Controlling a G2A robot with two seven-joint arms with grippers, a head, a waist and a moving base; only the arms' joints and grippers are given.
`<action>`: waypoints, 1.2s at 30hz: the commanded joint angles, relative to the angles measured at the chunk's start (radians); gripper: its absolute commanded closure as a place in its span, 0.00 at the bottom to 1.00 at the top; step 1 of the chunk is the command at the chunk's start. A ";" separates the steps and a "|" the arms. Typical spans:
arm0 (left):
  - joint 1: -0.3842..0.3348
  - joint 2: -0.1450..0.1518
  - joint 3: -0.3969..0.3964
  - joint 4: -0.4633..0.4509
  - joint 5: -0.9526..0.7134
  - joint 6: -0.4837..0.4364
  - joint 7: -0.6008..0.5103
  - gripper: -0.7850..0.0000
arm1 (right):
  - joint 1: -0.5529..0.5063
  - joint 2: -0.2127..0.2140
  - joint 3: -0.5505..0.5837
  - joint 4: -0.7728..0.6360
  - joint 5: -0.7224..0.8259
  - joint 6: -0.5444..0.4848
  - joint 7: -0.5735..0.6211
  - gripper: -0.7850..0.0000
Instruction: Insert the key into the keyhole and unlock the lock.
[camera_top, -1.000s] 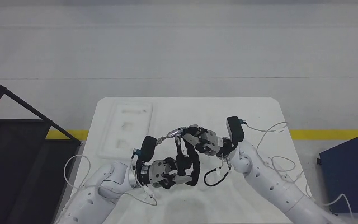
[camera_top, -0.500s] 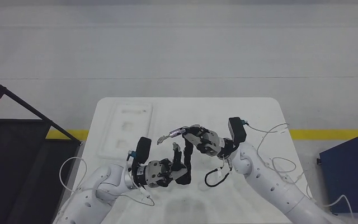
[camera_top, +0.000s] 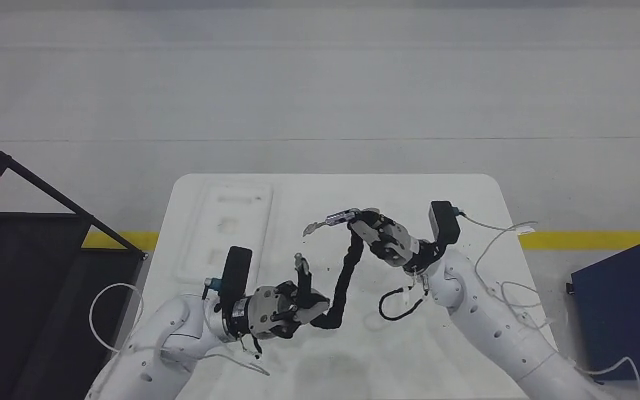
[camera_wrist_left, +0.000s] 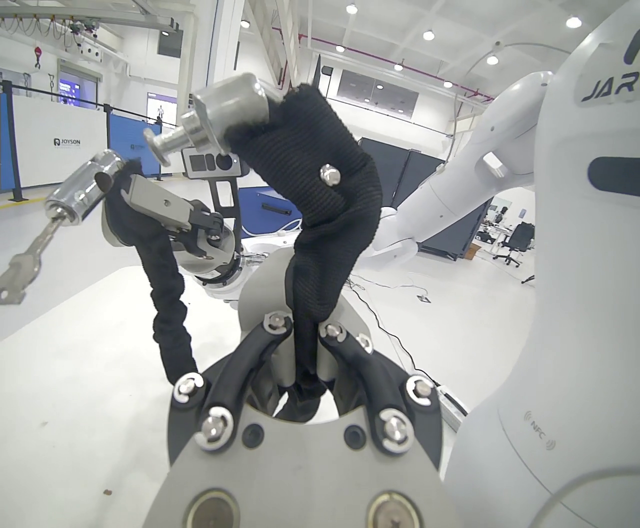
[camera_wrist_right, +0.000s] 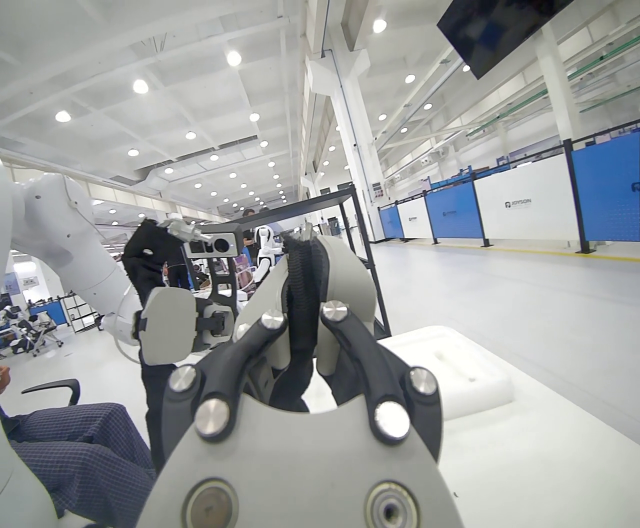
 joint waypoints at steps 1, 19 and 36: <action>0.016 0.007 -0.014 -0.016 0.018 0.000 0.019 1.00 | -0.011 0.007 0.032 0.002 -0.004 0.000 0.000 1.00; 0.099 0.073 -0.078 0.090 -0.151 0.000 -0.062 1.00 | -0.213 0.071 0.327 -0.042 0.082 0.055 0.182 1.00; -0.064 0.070 0.072 0.174 -0.453 0.237 -0.521 1.00 | -0.267 0.075 0.363 -0.002 0.376 0.282 0.584 1.00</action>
